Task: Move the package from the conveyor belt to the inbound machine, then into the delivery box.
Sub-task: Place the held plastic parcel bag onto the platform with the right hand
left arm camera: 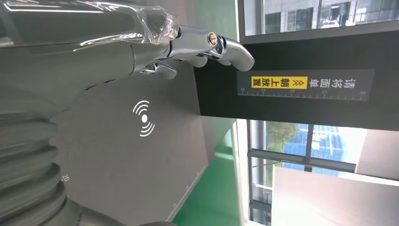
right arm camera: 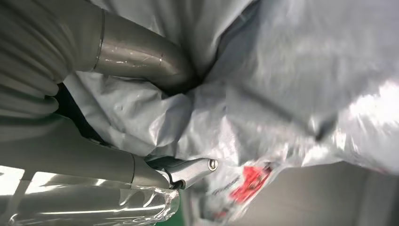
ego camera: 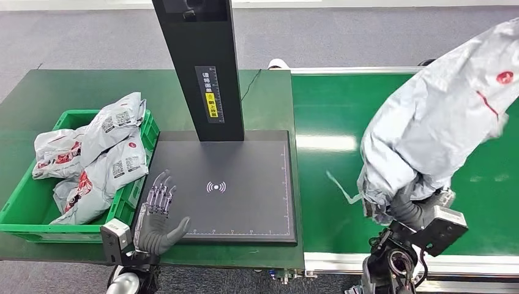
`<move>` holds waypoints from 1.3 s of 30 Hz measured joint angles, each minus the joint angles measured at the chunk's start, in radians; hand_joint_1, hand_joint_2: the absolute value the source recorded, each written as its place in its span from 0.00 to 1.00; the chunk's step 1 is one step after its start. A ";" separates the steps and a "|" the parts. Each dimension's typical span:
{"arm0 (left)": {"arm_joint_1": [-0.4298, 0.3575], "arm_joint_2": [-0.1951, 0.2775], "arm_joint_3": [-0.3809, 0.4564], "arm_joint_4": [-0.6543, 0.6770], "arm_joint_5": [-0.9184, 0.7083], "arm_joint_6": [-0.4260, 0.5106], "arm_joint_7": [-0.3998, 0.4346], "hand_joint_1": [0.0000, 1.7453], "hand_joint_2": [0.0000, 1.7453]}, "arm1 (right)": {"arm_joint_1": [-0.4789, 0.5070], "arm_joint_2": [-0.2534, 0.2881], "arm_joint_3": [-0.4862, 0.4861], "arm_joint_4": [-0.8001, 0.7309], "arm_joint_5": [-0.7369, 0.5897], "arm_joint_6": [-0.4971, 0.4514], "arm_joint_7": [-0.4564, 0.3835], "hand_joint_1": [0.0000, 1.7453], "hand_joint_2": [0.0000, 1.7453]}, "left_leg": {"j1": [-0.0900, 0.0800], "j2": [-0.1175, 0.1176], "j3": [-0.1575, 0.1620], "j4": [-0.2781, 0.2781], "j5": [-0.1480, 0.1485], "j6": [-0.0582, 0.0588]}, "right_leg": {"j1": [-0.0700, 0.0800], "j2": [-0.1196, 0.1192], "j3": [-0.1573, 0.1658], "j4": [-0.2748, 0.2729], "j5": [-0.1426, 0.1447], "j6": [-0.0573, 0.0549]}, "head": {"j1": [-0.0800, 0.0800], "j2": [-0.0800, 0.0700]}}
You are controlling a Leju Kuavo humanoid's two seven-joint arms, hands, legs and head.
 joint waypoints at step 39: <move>0.010 0.003 0.041 -0.082 0.035 0.225 -0.139 0.00 1.00 | -0.223 -0.157 0.416 0.243 0.662 0.566 0.278 1.00 1.00 | 0.000 -0.003 -0.002 0.000 0.003 0.002 | 0.001 -0.004 0.000 0.000 0.001 0.000 | 0.000 0.000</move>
